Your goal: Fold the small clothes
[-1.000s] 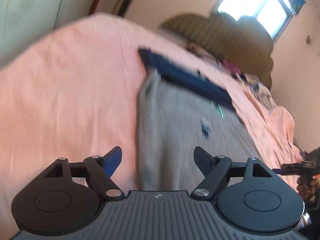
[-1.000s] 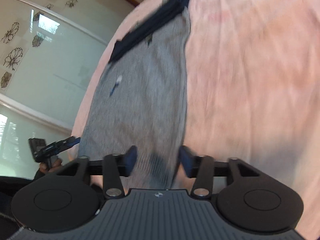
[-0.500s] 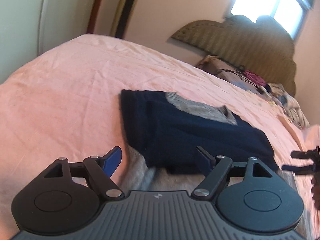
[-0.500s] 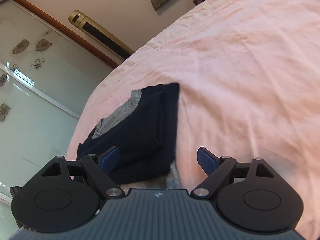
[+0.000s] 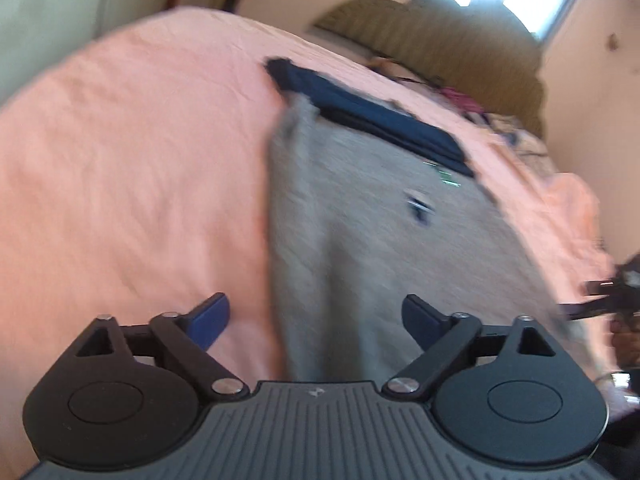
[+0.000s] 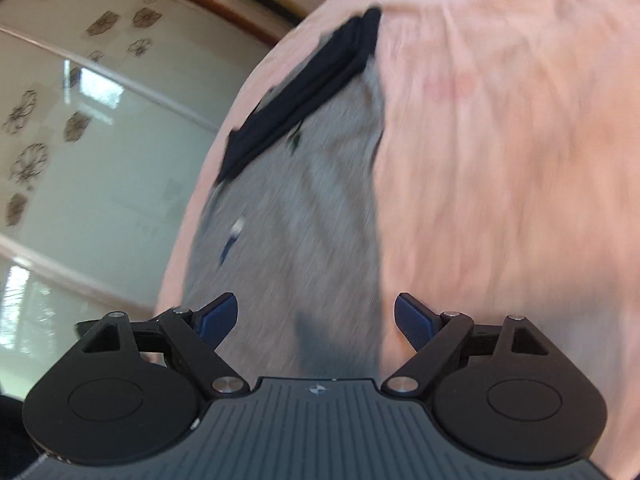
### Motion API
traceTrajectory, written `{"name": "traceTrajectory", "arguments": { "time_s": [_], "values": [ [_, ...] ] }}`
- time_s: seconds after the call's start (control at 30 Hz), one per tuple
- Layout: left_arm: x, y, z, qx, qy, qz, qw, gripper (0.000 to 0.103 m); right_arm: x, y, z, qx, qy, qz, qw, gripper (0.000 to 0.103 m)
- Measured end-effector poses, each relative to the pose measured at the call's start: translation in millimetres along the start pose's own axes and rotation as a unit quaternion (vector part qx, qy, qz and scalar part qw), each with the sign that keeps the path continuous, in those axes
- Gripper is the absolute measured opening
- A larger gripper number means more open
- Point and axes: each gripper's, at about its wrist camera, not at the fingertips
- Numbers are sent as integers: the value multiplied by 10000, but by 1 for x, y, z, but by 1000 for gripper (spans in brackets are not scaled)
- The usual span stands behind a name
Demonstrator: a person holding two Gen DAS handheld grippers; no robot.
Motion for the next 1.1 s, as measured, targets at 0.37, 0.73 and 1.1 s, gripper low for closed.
{"name": "traceTrajectory", "arguments": {
  "time_s": [0.37, 0.73, 1.1],
  "values": [
    [1, 20, -20, -1885, 235, -1669, 9675, 102, 6, 17, -50, 205, 560, 680, 9959, 86],
    [26, 9, -28, -1778, 845, -1183, 9733, 14, 22, 1, -49, 622, 664, 232, 9956, 11],
    [11, -12, 23, -908, 376, -1355, 9859, 5, 2, 18, -37, 345, 111, 686, 9970, 11]
  ]
}}
Point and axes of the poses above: each gripper's, at about its wrist camera, not at the fingertips, and x roughly the way its jaws point, y to its left, z to its top, and after that the axes turned 5 degrees about -z, right-handed
